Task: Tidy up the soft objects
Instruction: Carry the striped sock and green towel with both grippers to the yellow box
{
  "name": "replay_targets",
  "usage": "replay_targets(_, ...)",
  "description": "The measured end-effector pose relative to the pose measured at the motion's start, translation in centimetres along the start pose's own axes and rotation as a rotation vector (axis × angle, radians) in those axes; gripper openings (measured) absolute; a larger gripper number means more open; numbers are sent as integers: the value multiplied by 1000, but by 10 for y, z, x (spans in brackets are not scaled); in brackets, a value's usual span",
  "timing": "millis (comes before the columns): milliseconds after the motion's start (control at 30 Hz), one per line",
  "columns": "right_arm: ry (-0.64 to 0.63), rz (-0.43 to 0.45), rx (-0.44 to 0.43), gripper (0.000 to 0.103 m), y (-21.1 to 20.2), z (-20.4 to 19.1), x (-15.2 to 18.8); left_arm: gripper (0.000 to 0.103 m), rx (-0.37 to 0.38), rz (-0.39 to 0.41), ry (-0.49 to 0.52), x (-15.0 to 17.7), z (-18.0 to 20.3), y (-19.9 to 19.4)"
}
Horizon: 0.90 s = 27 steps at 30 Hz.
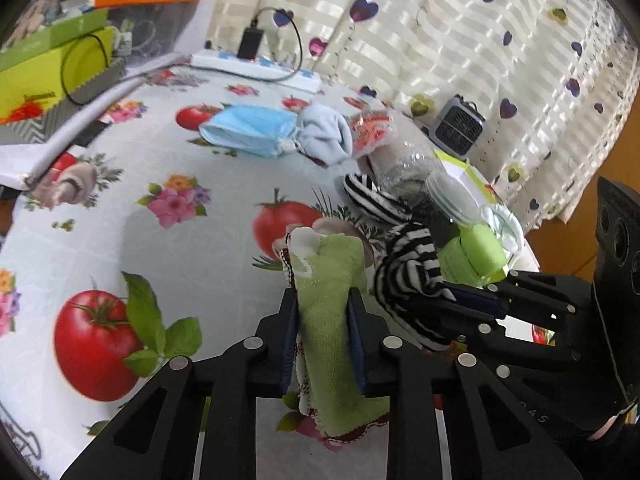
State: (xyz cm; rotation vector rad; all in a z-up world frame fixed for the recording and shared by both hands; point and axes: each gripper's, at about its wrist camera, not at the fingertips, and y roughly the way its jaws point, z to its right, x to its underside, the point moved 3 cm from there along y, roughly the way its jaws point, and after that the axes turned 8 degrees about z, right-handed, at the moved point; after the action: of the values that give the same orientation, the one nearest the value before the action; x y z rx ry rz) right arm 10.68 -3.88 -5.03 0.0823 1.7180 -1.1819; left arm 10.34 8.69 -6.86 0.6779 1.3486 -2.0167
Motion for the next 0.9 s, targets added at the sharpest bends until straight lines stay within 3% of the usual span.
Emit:
replay_targets(333,53,142,-13,10,-47,5,-14,22,-39,110,31,-18,18,-39)
replay_targets(900,128,273,78,10,-107,38,-16,22,29,184,104,-35,76,-66)
